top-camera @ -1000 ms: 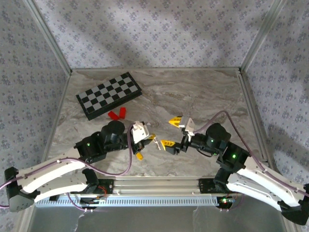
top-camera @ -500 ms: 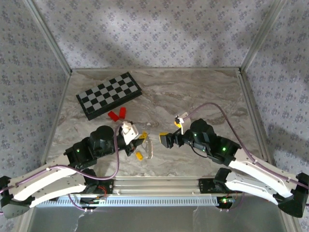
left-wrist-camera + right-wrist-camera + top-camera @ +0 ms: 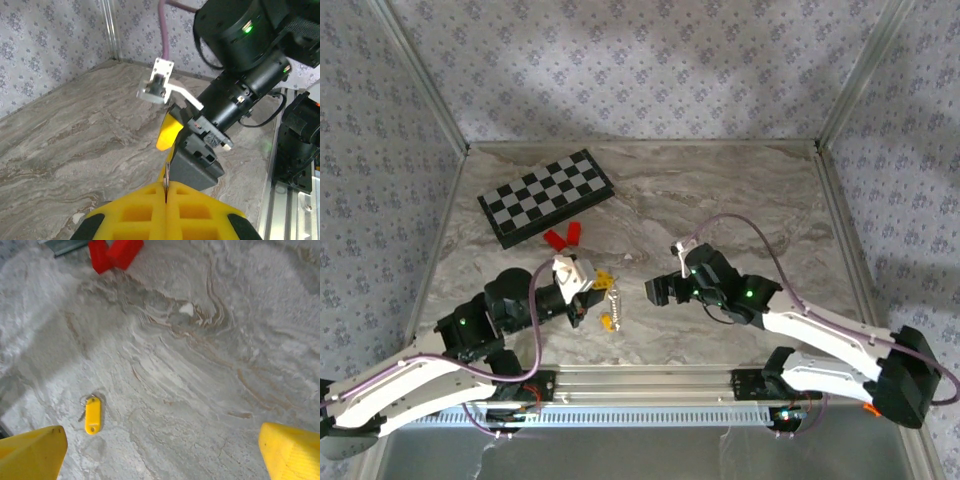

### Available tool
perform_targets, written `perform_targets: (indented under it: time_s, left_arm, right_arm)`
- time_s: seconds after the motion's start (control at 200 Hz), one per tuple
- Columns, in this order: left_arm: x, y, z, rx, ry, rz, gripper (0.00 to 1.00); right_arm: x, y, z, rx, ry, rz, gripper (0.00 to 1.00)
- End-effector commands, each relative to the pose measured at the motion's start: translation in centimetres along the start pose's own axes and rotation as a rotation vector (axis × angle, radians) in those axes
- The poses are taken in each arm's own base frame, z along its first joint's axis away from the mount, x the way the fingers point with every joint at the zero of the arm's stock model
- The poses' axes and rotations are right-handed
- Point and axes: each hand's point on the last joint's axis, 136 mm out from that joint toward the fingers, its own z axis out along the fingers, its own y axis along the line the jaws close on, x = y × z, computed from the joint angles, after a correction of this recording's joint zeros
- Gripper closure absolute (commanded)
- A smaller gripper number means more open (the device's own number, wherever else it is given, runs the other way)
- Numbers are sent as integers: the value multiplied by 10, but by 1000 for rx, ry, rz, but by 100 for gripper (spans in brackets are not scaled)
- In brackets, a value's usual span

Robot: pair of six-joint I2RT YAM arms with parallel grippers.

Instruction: Put the keys on the keyring

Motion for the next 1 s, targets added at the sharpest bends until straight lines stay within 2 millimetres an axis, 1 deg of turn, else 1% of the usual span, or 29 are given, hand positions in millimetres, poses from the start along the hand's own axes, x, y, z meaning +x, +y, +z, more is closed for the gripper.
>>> perform_targets:
  time_s: [0.0,0.11,0.22,0.315,0.4,0.505,0.64,0.755,0.835,0.91,0.995]
  left_arm:
    - [-12,2,-10,-14,-41,-16,100]
    - [-11,3,-14,-22,-56,-22,100]
    - [-13,6,-20,-41,-80,-20,100]
    - [-16,7,-26,-45,-103,-20,100]
    - [-17,6,-30,-43,-116,-22,100]
    - [-18,7,-33,-46,-130,-28,100]
    - [-23,6,-40,-41,-164,-32,100]
    - [-27,4,-45,-31,-189,-34,100]
    - [-26,6,-46,-40,-193,-35,100]
    - [-25,5,-46,-37,-194,-34,100]
    - [-26,6,-46,-37,-197,-33,100]
  right_arm:
    - [8,8,18,-47,41,31,0]
    - [23,18,41,-78,92,47,0]
    - [32,31,62,-105,127,44,2]
    - [39,42,80,-116,181,28,6]
    - [43,56,92,-135,219,-23,10]
    - [48,75,97,-148,194,-227,11]
    - [50,84,99,-158,188,-402,11]
    - [53,89,101,-175,206,-503,13]
    - [59,86,105,-170,247,-560,14]
    - [63,85,110,-168,288,-589,16]
    - [66,88,117,-175,329,-596,20]
